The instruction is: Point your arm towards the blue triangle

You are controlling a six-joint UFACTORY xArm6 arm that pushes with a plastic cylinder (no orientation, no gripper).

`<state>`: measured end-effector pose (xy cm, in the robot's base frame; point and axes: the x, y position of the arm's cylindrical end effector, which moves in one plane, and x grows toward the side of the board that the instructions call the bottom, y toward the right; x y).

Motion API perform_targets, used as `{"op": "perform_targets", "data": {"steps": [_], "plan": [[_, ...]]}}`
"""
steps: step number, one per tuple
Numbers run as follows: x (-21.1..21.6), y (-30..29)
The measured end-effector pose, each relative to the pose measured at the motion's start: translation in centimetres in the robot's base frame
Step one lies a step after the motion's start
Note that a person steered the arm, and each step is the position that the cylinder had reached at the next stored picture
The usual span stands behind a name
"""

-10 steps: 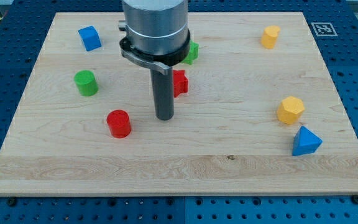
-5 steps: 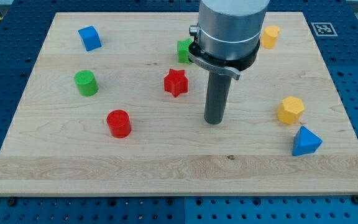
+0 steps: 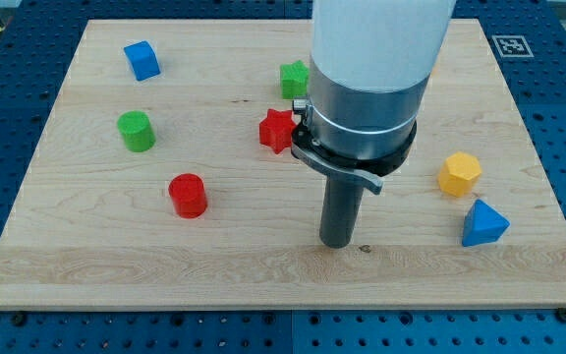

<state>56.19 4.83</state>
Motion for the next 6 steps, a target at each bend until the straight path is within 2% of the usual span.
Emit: {"op": "perform_targets", "data": {"steps": [4, 5, 6], "plan": [[1.2, 0.0], [0.9, 0.9], [0.9, 5.0]]}}
